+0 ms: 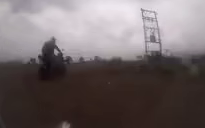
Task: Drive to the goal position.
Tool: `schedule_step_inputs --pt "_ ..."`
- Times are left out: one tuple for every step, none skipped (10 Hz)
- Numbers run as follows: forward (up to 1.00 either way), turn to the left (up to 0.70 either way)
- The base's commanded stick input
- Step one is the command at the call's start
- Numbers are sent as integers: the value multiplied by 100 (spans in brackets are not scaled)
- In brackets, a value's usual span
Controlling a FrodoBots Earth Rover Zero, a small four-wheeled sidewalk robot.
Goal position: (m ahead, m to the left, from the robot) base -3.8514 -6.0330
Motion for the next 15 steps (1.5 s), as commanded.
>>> schedule_step_inputs --pt "0 0" --pt "0 0" --pt "0 0" --pt "0 0" --pt "70 0" --pt "70 0" --pt "70 0" --pt "70 0" --pt "70 0" --pt "70 0" --pt "70 0" --pt "70 0" --pt "70 0" --pt "70 0" --pt "70 0"
